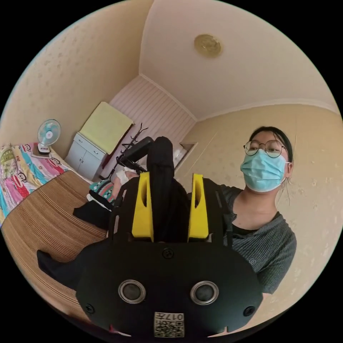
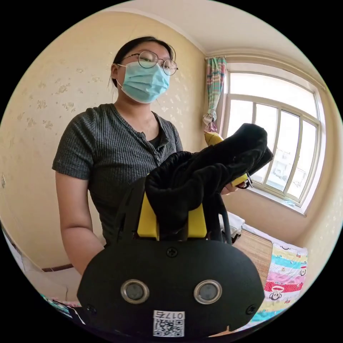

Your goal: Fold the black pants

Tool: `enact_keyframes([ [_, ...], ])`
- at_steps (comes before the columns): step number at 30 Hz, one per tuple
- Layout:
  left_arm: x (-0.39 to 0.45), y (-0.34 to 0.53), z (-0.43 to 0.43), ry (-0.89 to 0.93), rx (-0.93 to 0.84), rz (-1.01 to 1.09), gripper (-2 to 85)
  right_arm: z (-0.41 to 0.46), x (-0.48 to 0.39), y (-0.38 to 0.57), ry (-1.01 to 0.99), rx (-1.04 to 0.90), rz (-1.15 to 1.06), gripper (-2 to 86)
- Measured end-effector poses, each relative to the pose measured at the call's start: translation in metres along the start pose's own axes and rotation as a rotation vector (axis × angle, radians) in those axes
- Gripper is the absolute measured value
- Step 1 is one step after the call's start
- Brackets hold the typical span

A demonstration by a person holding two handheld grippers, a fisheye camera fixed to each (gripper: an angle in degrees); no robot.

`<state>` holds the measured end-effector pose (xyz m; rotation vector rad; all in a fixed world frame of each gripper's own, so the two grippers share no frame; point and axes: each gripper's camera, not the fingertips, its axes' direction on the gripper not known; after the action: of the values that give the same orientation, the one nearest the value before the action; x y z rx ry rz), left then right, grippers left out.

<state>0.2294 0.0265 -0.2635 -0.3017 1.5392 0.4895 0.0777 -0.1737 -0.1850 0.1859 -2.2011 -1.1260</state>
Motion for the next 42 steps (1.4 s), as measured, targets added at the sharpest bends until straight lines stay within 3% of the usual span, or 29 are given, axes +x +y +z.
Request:
enact_keyframes([
  [2, 0.001, 0.003, -0.005, -0.048, 0.025, 0.057, 5.7, 0.007, 0.004, -0.001, 0.023, -0.035, 0.059, 13.5],
  [4, 0.005, 0.01, -0.016, -0.08, 0.097, 0.108, 4.1, 0.002, 0.01, 0.005, 0.121, -0.005, 0.197, 13.9],
  [7, -0.025, 0.026, -0.049, 0.064, 0.363, -0.013, 3.1, -0.032, 0.014, 0.031, 0.299, 0.263, 0.658, 13.4],
  [9, -0.04, 0.037, -0.073, 0.143, 0.539, -0.06, 2.8, -0.03, -0.031, 0.028, 0.587, 0.328, 0.801, 11.3],
  [11, -0.027, 0.035, -0.095, 0.07, 0.643, 0.015, 2.6, -0.009, -0.067, 0.01, 0.875, 0.231, 0.808, 8.2],
  [13, -0.004, 0.02, -0.1, -0.073, 0.622, 0.085, 2.6, 0.017, -0.087, -0.004, 1.042, 0.155, 0.829, 9.1],
  [16, 0.031, -0.009, -0.089, -0.263, 0.57, 0.189, 2.8, 0.066, -0.096, -0.015, 0.996, 0.139, 0.77, 13.6],
  [20, 0.061, -0.034, -0.069, -0.344, 0.578, 0.26, 3.0, 0.134, -0.092, -0.021, 1.019, 0.093, 0.761, 16.5],
  [22, 0.073, -0.042, -0.063, -0.354, 0.558, 0.305, 3.1, 0.156, -0.088, -0.038, 1.134, 0.033, 0.801, 17.1],
  [26, 0.089, -0.052, -0.067, -0.269, 0.506, 0.365, 3.4, 0.159, -0.089, -0.059, 1.709, 0.02, 0.976, 10.2],
  [27, 0.09, -0.052, -0.072, -0.253, 0.507, 0.368, 3.5, 0.147, -0.095, -0.061, 1.733, 0.059, 0.955, 5.8],
  [32, 0.11, -0.057, -0.141, -0.297, 0.511, 0.326, 3.7, 0.068, -0.124, -0.093, 1.777, 0.277, 0.827, 5.1],
  [36, 0.144, -0.064, -0.168, -0.458, 0.511, 0.357, 3.8, 0.037, -0.131, -0.173, 1.852, 0.257, 0.505, 4.9],
  [42, 0.229, -0.074, -0.172, -0.706, 0.64, 0.627, 3.8, -0.001, -0.115, -0.256, 1.704, 0.23, 0.372, 5.0],
])
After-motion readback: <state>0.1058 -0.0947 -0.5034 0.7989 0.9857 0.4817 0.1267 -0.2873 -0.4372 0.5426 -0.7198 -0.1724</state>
